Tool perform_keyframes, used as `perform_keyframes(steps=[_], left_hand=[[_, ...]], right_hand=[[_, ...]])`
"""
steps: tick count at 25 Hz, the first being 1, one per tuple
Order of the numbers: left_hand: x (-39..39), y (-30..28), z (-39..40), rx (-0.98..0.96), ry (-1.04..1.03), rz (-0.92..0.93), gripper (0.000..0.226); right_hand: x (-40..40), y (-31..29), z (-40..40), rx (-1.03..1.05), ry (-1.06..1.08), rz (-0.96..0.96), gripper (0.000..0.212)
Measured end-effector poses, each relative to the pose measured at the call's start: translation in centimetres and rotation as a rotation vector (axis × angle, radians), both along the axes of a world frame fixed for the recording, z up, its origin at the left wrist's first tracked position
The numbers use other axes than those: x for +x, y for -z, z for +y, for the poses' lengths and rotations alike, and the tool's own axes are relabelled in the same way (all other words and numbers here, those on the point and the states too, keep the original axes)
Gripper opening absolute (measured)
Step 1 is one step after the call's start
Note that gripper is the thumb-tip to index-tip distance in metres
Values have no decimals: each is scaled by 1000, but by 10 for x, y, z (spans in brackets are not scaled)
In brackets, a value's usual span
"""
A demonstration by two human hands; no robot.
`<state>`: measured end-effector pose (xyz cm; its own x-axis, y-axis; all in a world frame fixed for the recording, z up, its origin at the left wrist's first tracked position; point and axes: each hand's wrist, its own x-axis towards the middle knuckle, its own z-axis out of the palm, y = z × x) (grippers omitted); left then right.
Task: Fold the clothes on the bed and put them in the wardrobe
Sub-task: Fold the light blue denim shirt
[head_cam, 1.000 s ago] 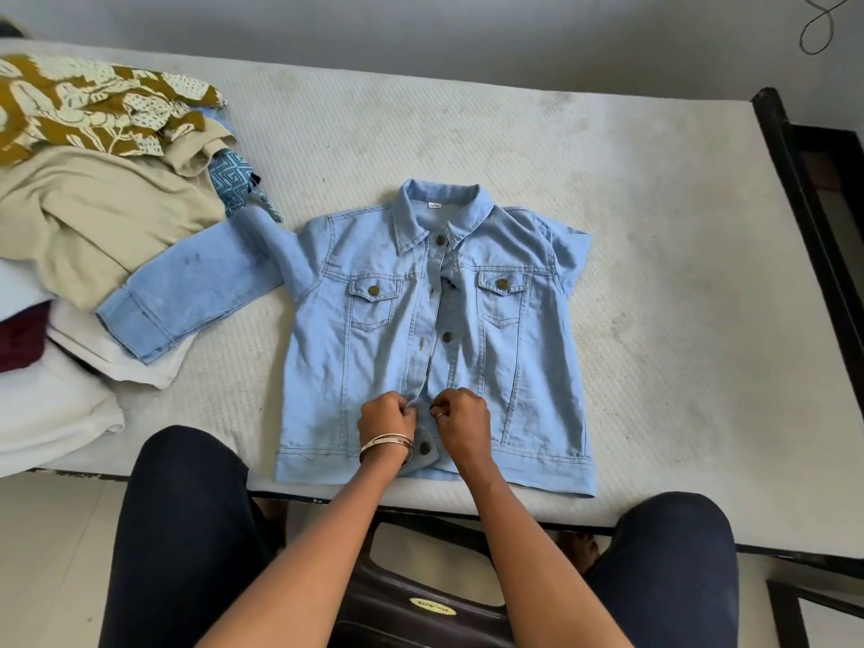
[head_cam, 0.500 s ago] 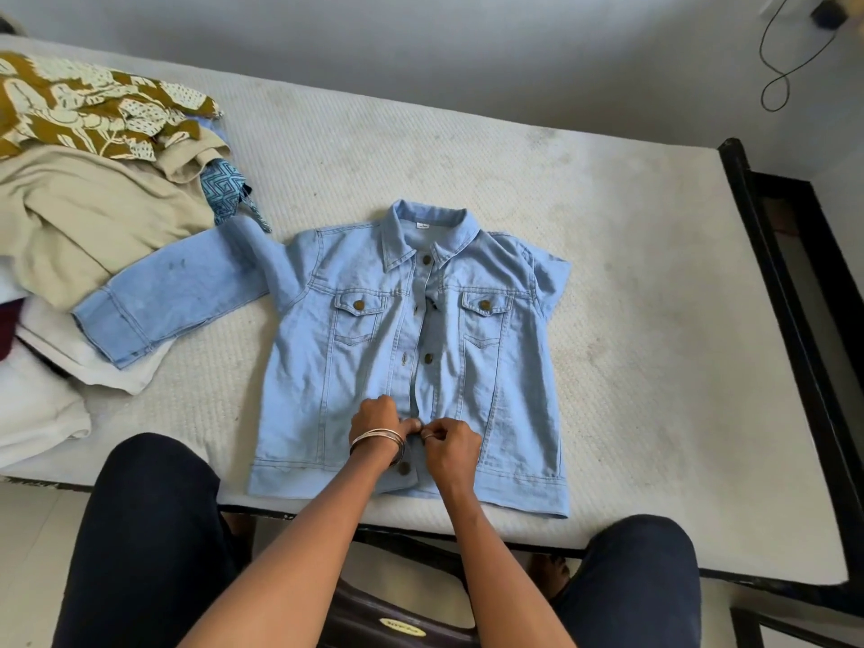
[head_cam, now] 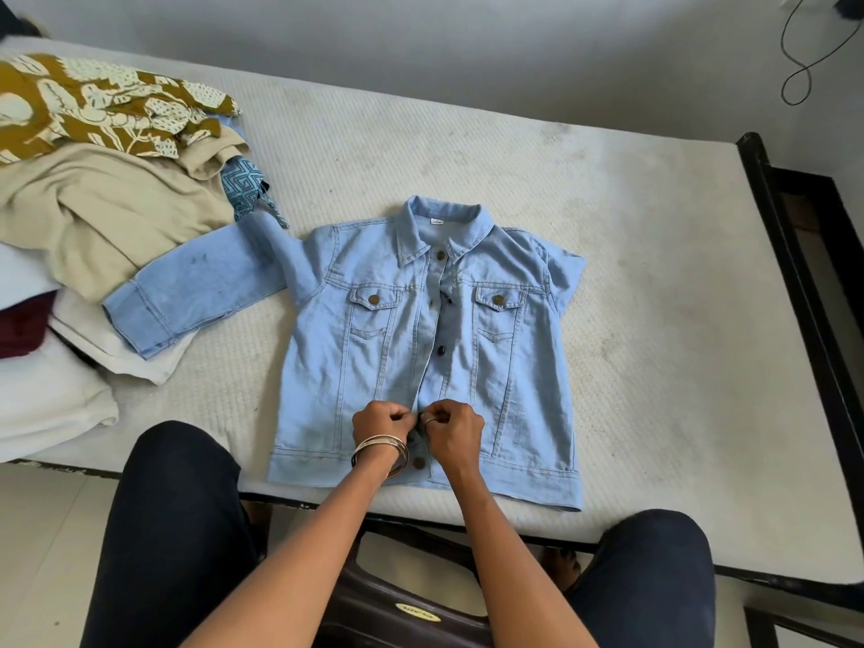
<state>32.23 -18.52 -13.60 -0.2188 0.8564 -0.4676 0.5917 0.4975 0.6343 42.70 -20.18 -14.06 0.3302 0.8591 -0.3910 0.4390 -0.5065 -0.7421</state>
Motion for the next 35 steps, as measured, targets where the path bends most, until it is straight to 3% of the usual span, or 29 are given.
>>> perform_keyframes(steps=[5, 11, 13, 17, 22, 24, 27, 31, 35], left_hand=[[1, -1, -8, 92, -95, -104, 10], [-3, -2, -11, 24, -92, -299, 18], [-6, -1, -9, 50, -35, -241, 16], [0, -5, -8, 93, 87, -51, 15], [11, -13, -10, 105, 61, -12, 10], [9, -15, -9, 101, 58, -27, 9], [5, -19, -1, -16, -32, -87, 10], [2, -18, 13, -273, -234, -466, 15], [-4, -21, 17, -405, -110, -453, 18]], right_hand=[[12, -4, -1, -36, -43, 123, 17], [21, -13, -1, -94, 28, 258, 18], [20, -16, -1, -111, 29, 297, 17], [18, -21, 10, -127, -119, 142, 23], [15, -22, 11, -85, -173, -30, 11], [17, -19, 6, -67, -155, -17, 14], [21, -17, 3, -21, -175, 54, 13], [27, -12, -2, 24, -247, 36, 13], [25, -8, -14, -61, -81, 289, 17]])
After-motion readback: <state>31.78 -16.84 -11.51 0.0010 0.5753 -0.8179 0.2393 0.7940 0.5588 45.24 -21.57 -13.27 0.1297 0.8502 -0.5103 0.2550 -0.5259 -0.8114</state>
